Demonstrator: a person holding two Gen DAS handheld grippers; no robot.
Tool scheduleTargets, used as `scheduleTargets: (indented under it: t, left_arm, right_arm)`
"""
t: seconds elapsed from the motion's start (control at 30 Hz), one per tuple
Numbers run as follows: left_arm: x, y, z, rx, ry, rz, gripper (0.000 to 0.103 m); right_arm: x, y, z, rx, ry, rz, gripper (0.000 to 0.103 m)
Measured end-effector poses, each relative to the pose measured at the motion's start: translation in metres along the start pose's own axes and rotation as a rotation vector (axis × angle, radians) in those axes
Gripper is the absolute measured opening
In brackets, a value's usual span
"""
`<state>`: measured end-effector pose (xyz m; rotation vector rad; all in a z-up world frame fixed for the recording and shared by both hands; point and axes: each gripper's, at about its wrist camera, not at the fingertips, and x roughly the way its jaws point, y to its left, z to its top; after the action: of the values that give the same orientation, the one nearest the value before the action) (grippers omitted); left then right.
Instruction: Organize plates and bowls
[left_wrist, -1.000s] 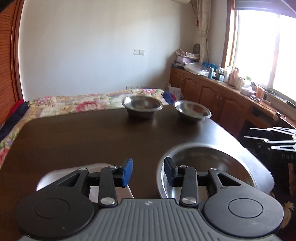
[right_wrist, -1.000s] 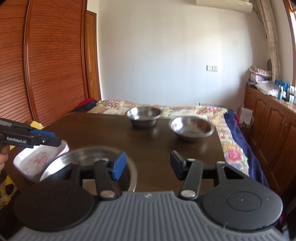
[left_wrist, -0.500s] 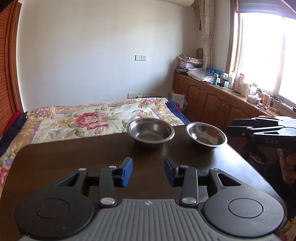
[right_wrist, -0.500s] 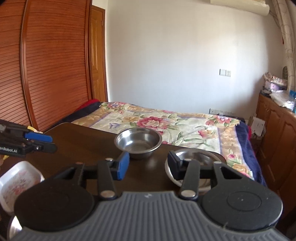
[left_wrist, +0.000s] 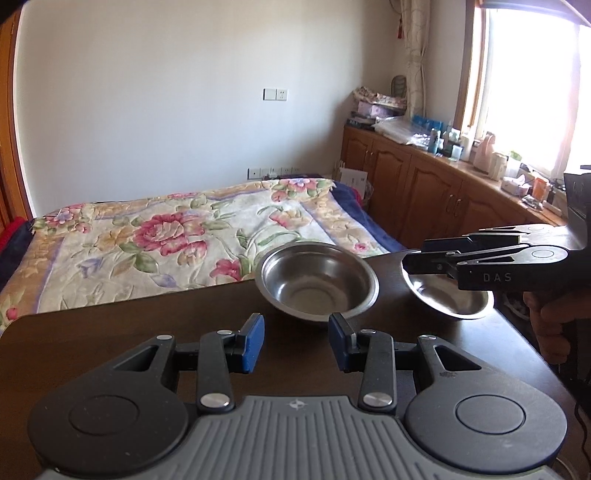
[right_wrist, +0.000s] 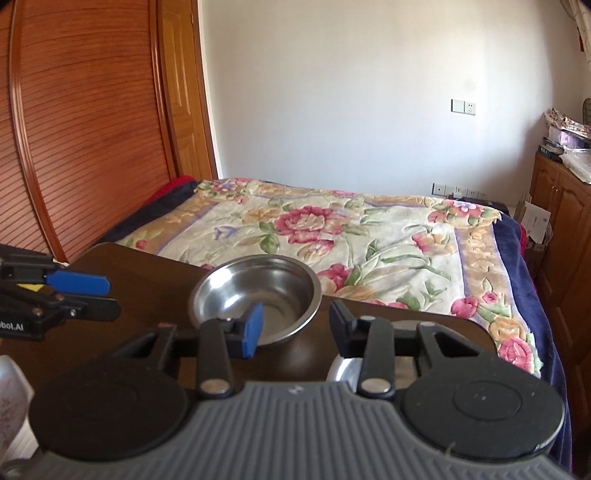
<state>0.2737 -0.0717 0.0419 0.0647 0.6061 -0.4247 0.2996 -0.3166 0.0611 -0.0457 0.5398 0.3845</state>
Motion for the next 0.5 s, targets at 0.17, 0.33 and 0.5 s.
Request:
scheduleTargets:
  t: [0.17,0.33,0.5]
  left_arm:
    - [0.025,0.005,0.008,0.017,0.025,0.008,0.041]
    - [0.047,0.009,0.012,0.012,0.053,0.005,0.041]
    - [0.062,0.008,0.013,0.008,0.070,0.007,0.041]
  right_arm:
    - [0.022,-0.004,0.003,0.014,0.034,0.019,0.040]
    - [0.039,-0.003,0.005,0.012,0.075,0.013,0.037]
    - [0.048,-0.005,0.008,0.015,0.096,0.009,0.037]
